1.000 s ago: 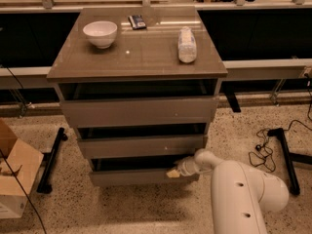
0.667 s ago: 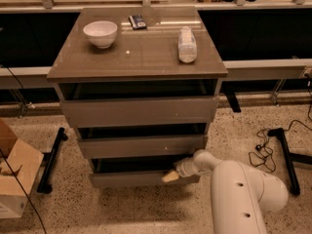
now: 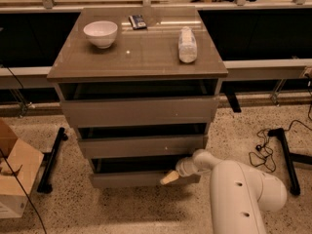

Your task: Open bottom drawer

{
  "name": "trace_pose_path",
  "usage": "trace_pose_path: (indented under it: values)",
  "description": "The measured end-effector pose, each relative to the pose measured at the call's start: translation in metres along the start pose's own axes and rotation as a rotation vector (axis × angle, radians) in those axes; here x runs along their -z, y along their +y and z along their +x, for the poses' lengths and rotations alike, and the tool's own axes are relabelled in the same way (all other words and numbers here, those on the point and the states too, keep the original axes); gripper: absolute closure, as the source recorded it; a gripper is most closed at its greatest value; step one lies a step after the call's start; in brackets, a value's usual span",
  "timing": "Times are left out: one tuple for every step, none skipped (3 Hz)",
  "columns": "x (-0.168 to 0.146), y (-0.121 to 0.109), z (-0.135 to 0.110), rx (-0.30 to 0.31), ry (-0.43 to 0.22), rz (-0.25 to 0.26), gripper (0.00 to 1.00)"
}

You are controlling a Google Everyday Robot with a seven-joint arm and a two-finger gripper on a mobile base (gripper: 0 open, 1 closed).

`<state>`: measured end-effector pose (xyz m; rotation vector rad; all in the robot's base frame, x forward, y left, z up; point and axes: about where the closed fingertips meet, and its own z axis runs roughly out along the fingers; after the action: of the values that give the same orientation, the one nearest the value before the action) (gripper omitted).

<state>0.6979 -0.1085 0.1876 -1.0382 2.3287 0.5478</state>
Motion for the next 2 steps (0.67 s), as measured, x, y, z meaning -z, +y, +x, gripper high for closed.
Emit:
trace_pose_path:
  values:
    - [-0.006,0.011,0.016,0.068,0.126,-0.051,0.0]
    - [-0.002,0.033,0.047,0.191,0.361,-0.146,0.0]
